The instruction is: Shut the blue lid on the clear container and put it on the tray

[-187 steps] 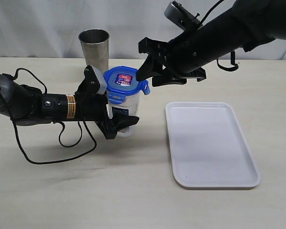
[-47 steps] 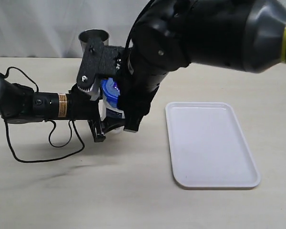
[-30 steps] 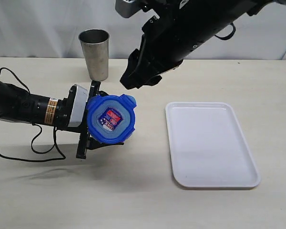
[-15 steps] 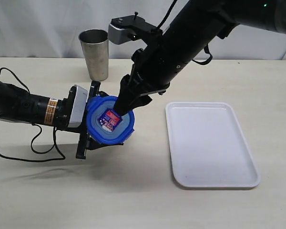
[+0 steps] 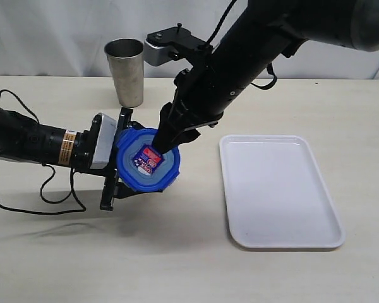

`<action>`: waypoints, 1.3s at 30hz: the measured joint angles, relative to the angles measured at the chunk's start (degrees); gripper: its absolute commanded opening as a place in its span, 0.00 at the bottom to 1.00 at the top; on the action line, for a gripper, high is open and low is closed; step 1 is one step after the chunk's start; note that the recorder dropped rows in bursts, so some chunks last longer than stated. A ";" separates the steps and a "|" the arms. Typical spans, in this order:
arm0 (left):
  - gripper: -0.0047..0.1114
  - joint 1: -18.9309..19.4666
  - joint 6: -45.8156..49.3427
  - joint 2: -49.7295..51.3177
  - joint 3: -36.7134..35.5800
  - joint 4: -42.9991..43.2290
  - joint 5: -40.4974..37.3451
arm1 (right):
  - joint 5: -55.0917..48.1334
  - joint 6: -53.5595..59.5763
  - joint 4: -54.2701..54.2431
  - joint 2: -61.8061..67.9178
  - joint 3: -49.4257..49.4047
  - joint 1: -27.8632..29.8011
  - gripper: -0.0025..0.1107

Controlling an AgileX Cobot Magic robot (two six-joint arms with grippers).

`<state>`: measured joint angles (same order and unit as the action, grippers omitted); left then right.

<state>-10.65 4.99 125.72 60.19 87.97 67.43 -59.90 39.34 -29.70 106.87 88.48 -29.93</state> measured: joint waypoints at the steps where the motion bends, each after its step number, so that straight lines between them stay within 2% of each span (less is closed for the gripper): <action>1: 0.04 0.00 0.00 0.00 0.00 0.12 -0.26 | 0.00 0.00 -0.33 0.42 0.13 0.00 0.45; 8: 0.04 0.00 -0.38 0.03 0.00 1.00 -1.45 | 0.00 0.00 -2.92 2.04 0.27 0.00 0.26; 20: 0.04 0.05 -1.25 0.14 0.00 2.16 -2.15 | -2.09 0.00 -6.20 5.13 1.28 0.61 0.24; 28: 0.04 0.41 -0.99 0.14 0.00 3.29 -1.67 | -4.95 1.32 -10.53 7.16 1.52 1.34 0.08; 39: 0.04 0.50 -4.29 0.14 0.00 2.92 -1.46 | -7.65 11.35 -23.56 8.72 -1.33 6.58 0.09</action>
<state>-10.15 0.70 125.86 60.19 90.89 65.97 -67.55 50.69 -53.26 115.59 87.15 -23.35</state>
